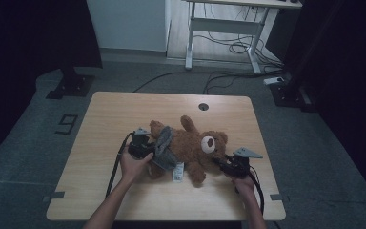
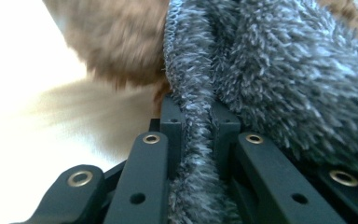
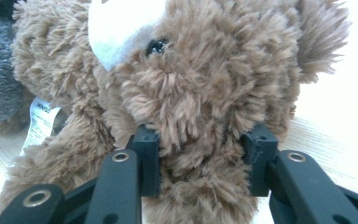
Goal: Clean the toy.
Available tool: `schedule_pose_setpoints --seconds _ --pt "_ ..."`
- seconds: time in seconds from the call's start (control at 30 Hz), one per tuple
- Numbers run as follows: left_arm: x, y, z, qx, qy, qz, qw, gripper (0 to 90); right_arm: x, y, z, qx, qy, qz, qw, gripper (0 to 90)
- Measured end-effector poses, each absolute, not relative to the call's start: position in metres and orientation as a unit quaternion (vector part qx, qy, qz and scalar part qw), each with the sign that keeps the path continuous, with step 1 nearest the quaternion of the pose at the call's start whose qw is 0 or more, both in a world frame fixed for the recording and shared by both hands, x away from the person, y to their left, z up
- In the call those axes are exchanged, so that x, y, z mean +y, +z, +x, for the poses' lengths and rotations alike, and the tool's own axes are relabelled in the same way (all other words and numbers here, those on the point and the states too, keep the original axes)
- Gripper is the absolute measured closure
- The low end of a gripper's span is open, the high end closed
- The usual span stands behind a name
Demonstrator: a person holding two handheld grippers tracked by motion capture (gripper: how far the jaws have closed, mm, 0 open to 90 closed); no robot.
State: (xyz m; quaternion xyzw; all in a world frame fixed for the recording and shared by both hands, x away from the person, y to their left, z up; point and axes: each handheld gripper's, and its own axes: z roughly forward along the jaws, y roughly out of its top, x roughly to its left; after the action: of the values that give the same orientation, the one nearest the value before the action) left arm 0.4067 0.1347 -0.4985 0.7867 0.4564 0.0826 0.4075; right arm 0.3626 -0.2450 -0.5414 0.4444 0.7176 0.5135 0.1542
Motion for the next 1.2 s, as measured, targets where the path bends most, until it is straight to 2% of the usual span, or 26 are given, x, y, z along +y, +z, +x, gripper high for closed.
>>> schedule_pose_setpoints --seconds 0.17,0.33,0.47,0.6,0.8,0.93,1.0,1.07,1.13,1.2 --pt "0.137 -0.495 0.404 0.456 0.103 0.796 0.385 78.8 -0.245 -0.541 0.362 0.718 0.512 0.445 0.155 58.2" --pt "0.129 -0.46 0.392 0.428 0.105 0.79 0.426 79.0 -0.245 -0.541 0.363 0.717 0.513 0.445 0.155 58.3" --pt "0.086 -0.419 0.383 0.376 0.116 0.8 0.454 78.9 -0.245 -0.541 0.362 0.717 0.513 0.445 0.157 58.2" --pt "0.033 -0.402 0.384 0.333 0.105 0.815 0.462 78.9 -0.245 -0.541 0.361 0.719 0.511 0.444 0.157 58.3" --pt "-0.045 -0.405 0.391 0.28 0.081 0.84 0.458 78.9 -0.246 -0.541 0.362 0.718 0.514 0.443 0.156 58.3" --pt "-0.077 -0.423 0.403 0.282 0.059 0.85 0.441 78.8 -0.246 -0.542 0.361 0.718 0.514 0.442 0.157 58.2" --pt "-0.088 -0.441 0.413 0.29 0.078 0.863 0.406 78.7 -0.245 -0.542 0.361 0.718 0.513 0.444 0.155 58.3" --pt "-0.087 -0.446 0.417 0.296 0.076 0.862 0.403 78.6 -0.245 -0.542 0.361 0.719 0.512 0.444 0.155 58.3" --pt "-0.079 -0.448 0.423 0.317 0.052 0.851 0.416 78.6 -0.246 -0.543 0.361 0.717 0.514 0.446 0.153 58.3" --pt "-0.072 -0.446 0.424 0.324 0.066 0.847 0.416 78.6 -0.245 -0.543 0.361 0.717 0.514 0.446 0.154 58.3"
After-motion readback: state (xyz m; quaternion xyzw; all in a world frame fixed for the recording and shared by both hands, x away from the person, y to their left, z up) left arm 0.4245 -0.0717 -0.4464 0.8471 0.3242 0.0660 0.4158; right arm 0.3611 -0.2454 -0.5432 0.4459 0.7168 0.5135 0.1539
